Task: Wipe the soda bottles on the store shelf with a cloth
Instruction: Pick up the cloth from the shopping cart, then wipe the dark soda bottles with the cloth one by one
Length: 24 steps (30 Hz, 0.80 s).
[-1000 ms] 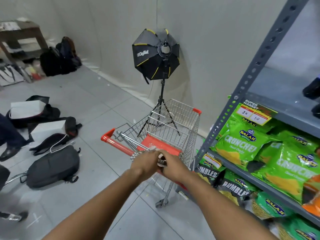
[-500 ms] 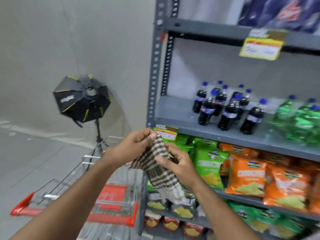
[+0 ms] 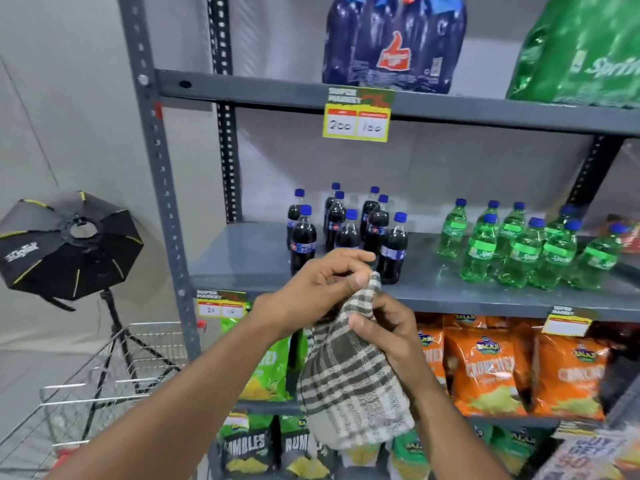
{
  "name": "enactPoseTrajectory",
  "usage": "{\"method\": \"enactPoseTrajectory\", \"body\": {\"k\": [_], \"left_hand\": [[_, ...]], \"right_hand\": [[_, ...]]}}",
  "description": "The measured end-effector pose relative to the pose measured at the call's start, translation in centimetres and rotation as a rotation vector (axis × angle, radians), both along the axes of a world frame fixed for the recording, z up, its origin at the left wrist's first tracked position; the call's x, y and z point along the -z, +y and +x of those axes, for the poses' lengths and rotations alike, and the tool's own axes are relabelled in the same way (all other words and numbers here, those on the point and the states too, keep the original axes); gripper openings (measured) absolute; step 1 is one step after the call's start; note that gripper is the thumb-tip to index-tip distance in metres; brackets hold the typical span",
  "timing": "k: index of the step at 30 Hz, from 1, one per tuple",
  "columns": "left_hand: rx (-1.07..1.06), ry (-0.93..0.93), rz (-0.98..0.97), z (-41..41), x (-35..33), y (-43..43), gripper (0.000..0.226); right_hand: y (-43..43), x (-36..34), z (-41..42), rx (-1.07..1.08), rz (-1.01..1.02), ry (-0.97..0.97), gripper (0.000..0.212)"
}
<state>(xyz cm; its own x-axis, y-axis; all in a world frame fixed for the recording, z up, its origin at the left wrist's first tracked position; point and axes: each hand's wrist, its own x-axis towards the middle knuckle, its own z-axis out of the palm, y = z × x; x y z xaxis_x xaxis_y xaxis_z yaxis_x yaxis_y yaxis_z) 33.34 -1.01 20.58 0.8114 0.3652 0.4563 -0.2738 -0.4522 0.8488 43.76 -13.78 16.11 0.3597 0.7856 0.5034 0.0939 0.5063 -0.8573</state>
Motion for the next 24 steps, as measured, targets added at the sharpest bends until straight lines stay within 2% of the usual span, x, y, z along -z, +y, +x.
{"method": "enactPoseTrajectory", "body": {"k": [2, 3, 9, 12, 14, 16, 20, 24], "left_hand": [[-0.048, -0.029, -0.045, 2.6, -0.2, 0.1, 0.018], [-0.095, -0.045, -0.053, 3.9, -0.4, 0.4, 0.019], [-0.481, -0.177, -0.076, 10.2, -1.8, 4.5, 0.019], [-0.626, -0.179, -0.073, 11.8, -2.4, 6.7, 0.024], [-0.639, -0.129, -0.094, 12.7, -2.2, 8.3, 0.025], [-0.624, -0.067, -0.117, 13.5, -1.8, 9.5, 0.031], [-0.547, 0.048, -0.170, 14.6, -1.3, 10.6, 0.051], [-0.500, 0.141, -0.174, 15.1, -1.3, 11.2, 0.057]], "right_hand": [[-0.5, -0.6, 2.4, 0.099, 0.000, -0.081, 0.016], [-0.6, -0.8, 3.6, 0.132, -0.008, -0.099, 0.012], [-0.4, -1.4, 8.7, 0.250, -0.068, -0.209, 0.030], [-0.3, -1.9, 9.6, 0.403, -0.087, -0.491, 0.041], [0.4, -2.0, 10.1, 0.586, 0.043, -0.762, 0.042], [1.9, -1.6, 10.5, 0.699, 0.192, -0.908, 0.035], [4.2, -1.1, 10.9, 0.778, 0.225, -0.942, 0.024], [6.6, -0.1, 11.3, 0.824, 0.140, -0.974, 0.024]]}}
